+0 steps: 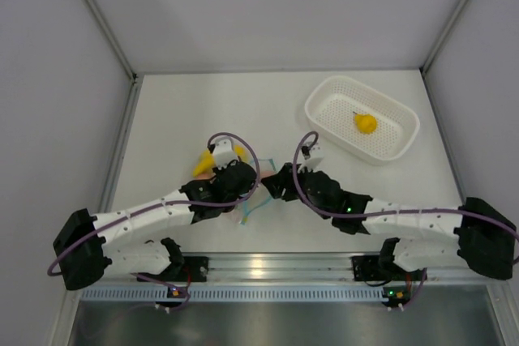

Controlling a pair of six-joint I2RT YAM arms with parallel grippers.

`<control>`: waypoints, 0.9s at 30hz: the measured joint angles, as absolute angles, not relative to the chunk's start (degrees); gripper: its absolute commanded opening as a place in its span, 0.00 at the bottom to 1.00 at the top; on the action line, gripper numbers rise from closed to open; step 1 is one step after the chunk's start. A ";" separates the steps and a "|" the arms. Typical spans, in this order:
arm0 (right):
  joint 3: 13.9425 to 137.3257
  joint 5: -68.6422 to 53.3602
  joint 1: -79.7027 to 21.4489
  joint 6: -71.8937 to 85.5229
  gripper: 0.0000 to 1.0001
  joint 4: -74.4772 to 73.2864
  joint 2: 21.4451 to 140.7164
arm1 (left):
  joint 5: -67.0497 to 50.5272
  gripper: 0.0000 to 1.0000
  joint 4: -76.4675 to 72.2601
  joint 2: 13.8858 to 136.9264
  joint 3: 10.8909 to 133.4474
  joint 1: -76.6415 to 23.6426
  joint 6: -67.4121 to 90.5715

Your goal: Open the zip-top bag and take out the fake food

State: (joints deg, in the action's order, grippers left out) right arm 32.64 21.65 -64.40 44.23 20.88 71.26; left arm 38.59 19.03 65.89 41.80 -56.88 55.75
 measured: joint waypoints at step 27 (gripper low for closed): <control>61.25 9.76 -12.16 25.61 0.39 -12.73 88.84 | 34.74 0.00 18.92 63.26 43.33 -57.06 53.65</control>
State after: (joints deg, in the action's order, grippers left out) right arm 61.25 9.76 -12.16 25.61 -12.73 88.84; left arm 34.74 18.92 63.26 43.33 -57.06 53.65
